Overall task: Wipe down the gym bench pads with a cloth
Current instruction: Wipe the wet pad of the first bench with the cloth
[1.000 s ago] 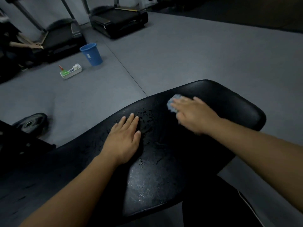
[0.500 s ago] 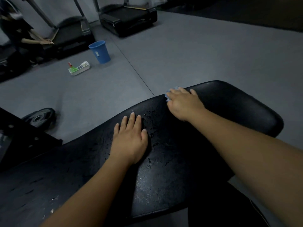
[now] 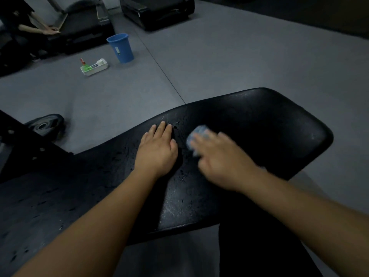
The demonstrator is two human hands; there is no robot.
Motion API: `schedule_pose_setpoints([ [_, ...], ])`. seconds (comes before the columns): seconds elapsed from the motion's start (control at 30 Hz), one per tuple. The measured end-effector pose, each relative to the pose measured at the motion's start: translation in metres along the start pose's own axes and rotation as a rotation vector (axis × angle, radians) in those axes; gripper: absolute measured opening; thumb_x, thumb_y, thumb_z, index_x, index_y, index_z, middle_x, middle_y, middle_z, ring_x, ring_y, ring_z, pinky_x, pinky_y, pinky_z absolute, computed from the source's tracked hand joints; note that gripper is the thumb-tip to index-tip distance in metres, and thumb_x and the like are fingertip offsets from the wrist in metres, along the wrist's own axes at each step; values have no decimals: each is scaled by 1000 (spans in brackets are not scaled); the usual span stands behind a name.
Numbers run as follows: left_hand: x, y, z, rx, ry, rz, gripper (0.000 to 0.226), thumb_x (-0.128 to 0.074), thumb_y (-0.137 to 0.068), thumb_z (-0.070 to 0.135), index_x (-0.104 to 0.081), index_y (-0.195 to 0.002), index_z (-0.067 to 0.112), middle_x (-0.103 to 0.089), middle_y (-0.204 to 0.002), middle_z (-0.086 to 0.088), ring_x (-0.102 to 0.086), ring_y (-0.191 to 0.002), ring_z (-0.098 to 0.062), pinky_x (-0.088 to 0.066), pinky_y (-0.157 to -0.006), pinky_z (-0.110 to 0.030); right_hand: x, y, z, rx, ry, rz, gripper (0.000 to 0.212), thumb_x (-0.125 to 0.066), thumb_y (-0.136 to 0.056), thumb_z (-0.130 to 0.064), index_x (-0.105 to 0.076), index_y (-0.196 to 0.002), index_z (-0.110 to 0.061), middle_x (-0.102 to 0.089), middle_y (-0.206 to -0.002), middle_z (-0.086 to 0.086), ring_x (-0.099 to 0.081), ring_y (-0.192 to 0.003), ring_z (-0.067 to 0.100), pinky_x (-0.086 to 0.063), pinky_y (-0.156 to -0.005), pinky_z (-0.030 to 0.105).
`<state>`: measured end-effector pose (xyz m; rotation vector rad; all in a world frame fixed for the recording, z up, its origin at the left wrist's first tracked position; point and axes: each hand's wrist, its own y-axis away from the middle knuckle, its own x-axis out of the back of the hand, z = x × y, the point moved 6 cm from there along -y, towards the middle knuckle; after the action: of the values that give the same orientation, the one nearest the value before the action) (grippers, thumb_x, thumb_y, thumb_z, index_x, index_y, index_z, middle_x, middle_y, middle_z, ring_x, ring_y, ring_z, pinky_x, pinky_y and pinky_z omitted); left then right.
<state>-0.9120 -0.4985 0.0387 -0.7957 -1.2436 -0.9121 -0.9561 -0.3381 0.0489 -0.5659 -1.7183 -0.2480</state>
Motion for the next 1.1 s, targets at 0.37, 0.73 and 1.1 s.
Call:
schedule_pose_setpoints([
  [0.37,1,13,-2,-52,9,-42,57,-27,-107,37,-15,-160,21,-5,-168,3,-1,-154,-17,-3,-124,-33,3,-18,21,-97,28,-46,76,-11,-80,-44,-35,-150,-30,-25,-163,-8,-17,-150,15,-13,-120,46],
  [0.73,-1,22,-22,9,-72,-27,74,-9,-91,53,-12,-160,25,-3,-168,5,1,-154,-19,-3,-124,-41,-14,-120,50,-271,-27,-13,52,-28,-101,-33,-34,-152,-27,-25,-163,-7,-14,-151,14,-10,-120,53],
  [1.1,1,23,-19,3,-29,-12,75,-10,-92,50,-14,-160,20,-4,-168,2,1,-154,-18,-1,-125,-37,-13,-126,71,-233,-37,-57,53,-28,-99,-31,-32,-152,-34,-22,-163,-12,-13,-151,9,-5,-121,51],
])
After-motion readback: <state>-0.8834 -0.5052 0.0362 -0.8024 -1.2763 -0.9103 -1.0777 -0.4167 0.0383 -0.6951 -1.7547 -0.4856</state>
